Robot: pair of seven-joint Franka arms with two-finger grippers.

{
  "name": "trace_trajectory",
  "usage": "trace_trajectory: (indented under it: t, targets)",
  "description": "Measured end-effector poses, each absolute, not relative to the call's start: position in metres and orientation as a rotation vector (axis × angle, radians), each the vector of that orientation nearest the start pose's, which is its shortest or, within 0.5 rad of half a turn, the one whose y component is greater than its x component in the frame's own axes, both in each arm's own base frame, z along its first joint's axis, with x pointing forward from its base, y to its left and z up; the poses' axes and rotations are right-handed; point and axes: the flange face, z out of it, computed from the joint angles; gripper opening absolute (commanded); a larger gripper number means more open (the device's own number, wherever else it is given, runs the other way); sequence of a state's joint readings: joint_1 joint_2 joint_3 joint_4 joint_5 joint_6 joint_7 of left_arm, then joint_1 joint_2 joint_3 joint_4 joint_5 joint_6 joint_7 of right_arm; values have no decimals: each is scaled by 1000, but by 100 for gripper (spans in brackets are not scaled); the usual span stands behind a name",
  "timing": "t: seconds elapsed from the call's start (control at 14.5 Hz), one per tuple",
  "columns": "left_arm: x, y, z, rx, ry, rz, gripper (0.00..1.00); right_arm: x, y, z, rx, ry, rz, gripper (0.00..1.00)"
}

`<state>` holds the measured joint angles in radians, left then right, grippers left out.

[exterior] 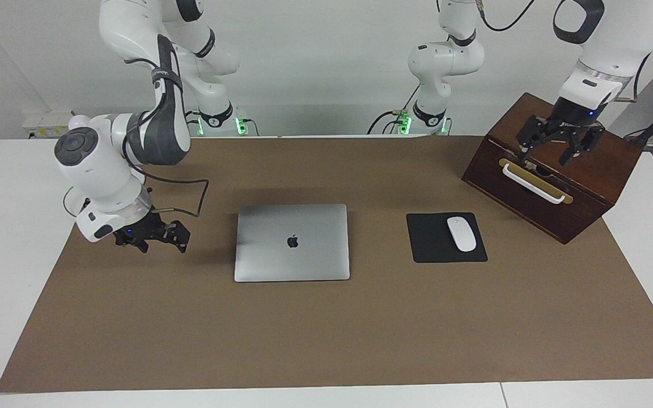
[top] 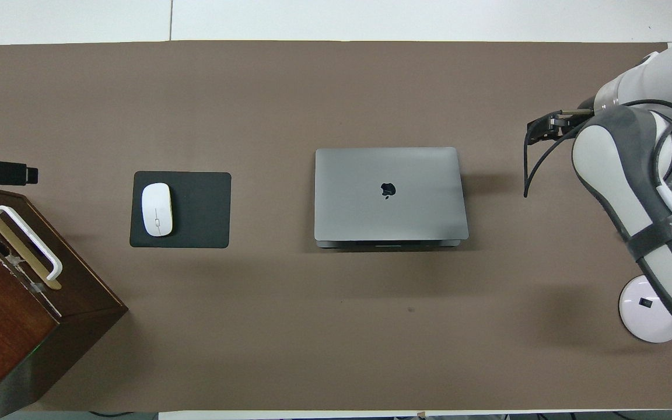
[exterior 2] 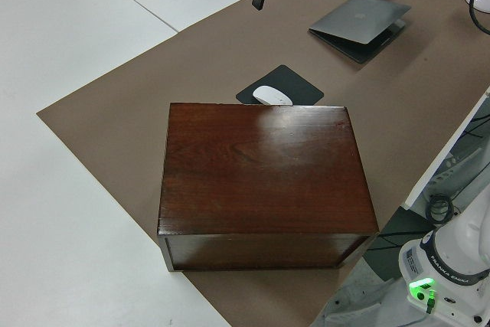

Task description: Close laptop with both arms

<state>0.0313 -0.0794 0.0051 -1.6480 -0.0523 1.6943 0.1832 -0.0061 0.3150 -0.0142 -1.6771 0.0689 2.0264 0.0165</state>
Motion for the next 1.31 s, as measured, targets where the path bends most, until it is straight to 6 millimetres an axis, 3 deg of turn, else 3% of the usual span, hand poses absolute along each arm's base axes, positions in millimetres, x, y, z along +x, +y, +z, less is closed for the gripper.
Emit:
trace_trajectory:
  t: [0.14, 1.31]
  targets:
    - [546, 16, 651, -3159, 224, -204, 100, 652, -8, 424, -3081, 100, -58, 100]
    - [549, 18, 649, -3157, 201, -165, 100, 651, -17, 424, -3081, 122, -58, 100]
